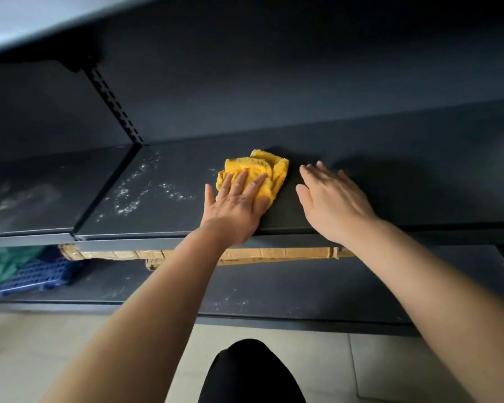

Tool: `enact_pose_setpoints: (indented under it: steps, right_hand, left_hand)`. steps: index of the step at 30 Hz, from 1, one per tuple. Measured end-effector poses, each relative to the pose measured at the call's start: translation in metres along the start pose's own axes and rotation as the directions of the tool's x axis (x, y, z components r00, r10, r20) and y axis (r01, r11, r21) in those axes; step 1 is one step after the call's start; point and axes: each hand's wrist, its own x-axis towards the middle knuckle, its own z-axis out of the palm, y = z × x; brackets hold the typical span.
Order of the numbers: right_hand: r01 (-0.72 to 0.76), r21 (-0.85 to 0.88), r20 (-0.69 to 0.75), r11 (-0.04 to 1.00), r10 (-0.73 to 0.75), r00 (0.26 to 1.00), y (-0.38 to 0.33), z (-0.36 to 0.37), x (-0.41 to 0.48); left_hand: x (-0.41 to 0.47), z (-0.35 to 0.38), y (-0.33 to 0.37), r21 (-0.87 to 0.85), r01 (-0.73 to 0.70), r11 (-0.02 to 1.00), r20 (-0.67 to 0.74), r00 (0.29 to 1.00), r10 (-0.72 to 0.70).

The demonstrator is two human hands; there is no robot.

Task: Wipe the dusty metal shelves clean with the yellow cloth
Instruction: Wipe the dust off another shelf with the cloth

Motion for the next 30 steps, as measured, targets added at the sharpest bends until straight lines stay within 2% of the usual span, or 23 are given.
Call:
enact_pose_setpoints:
  steps: [5, 9, 14, 17, 20, 22, 24, 26, 27, 28, 29, 30]
  right_hand:
    - [0.005, 0.006, 0.010, 1.000, -0.005, 1.000, -0.018, 0.018, 0.005]
    - [0.008, -0.006, -0.040, 1.000, -0.009, 0.999, -0.018, 0.023, 0.004]
    - [0.014, -0.035, -0.047, 0.999, -0.015, 0.999, -0.019, 0.024, 0.003]
    - [0.027, -0.039, -0.057, 0.999, -0.029, 0.998, -0.019, 0.024, 0.002]
    - [0.047, -0.030, -0.078, 0.998, -0.049, 0.996, -0.020, 0.022, 0.001]
    - [0.047, -0.033, -0.073, 0.998, -0.050, 0.996, -0.021, 0.021, 0.001]
    - [0.034, -0.029, -0.047, 0.999, -0.036, 0.998, -0.022, 0.021, 0.003]
    - [0.031, -0.032, -0.031, 0.999, -0.032, 0.999, -0.022, 0.021, 0.004]
    - [0.033, -0.036, -0.024, 0.999, -0.034, 0.999, -0.022, 0.021, 0.004]
    - [0.034, -0.038, -0.017, 0.999, -0.035, 0.999, -0.022, 0.021, 0.005]
    - [0.034, -0.038, -0.013, 0.999, -0.035, 0.999, -0.022, 0.021, 0.005]
    - [0.035, -0.039, -0.013, 0.999, -0.035, 0.999, -0.021, 0.022, 0.005]
  left_hand:
    - [0.003, -0.005, -0.048, 0.000, 0.096, 0.995, -0.006, 0.995, -0.096]
    - [0.003, -0.011, -0.088, 0.009, 0.264, 0.965, -0.030, 0.964, -0.264]
    - [-0.001, -0.024, -0.088, 0.136, 0.329, 0.934, -0.242, 0.926, -0.291]
    - [-0.003, -0.031, -0.069, 0.045, 0.336, 0.941, -0.313, 0.899, -0.306]
    - [-0.011, -0.038, -0.049, -0.227, 0.274, 0.935, -0.291, 0.897, -0.333]
    - [-0.016, -0.046, -0.038, -0.544, 0.250, 0.801, -0.161, 0.906, -0.392]
    - [-0.018, -0.056, -0.032, -0.801, 0.245, 0.547, -0.003, 0.910, -0.414]
    - [-0.018, -0.067, -0.033, -0.931, 0.240, 0.275, 0.136, 0.926, -0.351]
    - [-0.016, -0.071, -0.034, -0.945, 0.257, 0.202, 0.183, 0.928, -0.324]
    - [-0.013, -0.074, -0.037, -0.931, 0.280, 0.235, 0.196, 0.924, -0.328]
    - [-0.008, -0.074, -0.042, -0.861, 0.306, 0.406, 0.149, 0.915, -0.374]
    - [-0.003, -0.072, -0.047, -0.684, 0.330, 0.650, 0.042, 0.908, -0.417]
